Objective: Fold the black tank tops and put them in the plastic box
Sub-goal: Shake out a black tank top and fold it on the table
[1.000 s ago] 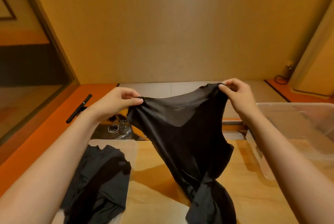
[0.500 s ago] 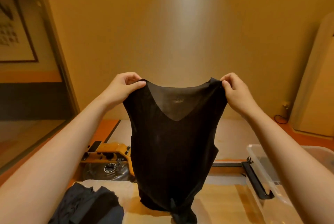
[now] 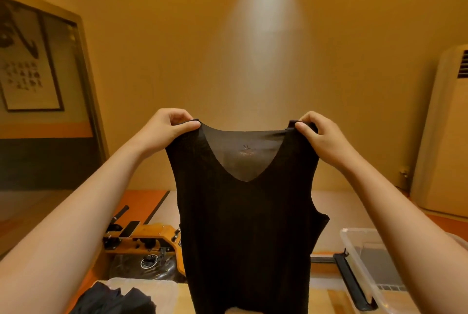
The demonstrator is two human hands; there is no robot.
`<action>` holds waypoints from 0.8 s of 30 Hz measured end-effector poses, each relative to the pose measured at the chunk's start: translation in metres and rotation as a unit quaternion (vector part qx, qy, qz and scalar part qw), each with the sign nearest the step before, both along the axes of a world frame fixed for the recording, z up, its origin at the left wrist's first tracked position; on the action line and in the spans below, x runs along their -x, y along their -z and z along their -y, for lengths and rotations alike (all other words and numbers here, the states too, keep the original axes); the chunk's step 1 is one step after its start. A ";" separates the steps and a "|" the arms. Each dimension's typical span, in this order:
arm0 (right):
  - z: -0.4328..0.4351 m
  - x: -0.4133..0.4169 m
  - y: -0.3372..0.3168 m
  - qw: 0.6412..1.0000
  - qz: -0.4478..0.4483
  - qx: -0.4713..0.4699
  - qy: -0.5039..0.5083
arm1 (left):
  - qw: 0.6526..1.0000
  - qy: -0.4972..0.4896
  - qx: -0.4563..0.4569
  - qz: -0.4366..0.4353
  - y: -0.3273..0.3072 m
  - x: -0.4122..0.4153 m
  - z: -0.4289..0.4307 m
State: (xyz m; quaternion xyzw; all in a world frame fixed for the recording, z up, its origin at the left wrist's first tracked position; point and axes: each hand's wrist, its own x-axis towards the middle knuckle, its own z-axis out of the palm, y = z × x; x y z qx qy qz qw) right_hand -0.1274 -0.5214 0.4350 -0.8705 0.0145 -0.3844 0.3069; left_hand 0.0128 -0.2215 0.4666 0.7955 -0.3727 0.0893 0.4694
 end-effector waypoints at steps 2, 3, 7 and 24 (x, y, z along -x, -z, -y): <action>0.002 0.006 -0.002 0.999 0.037 -0.018 -0.009 | 1.000 0.009 0.008 -0.008 0.000 0.006 -0.001; 0.004 0.009 -0.003 0.998 0.057 -0.019 -0.011 | 1.000 0.017 0.018 -0.017 -0.001 0.009 -0.001; 0.007 0.015 -0.009 0.995 0.101 -0.017 -0.017 | 0.996 0.062 0.034 -0.061 -0.004 0.024 0.000; 0.024 -0.039 0.036 0.999 -0.018 -0.029 0.015 | 0.998 -0.002 -0.014 -0.054 0.039 -0.028 0.026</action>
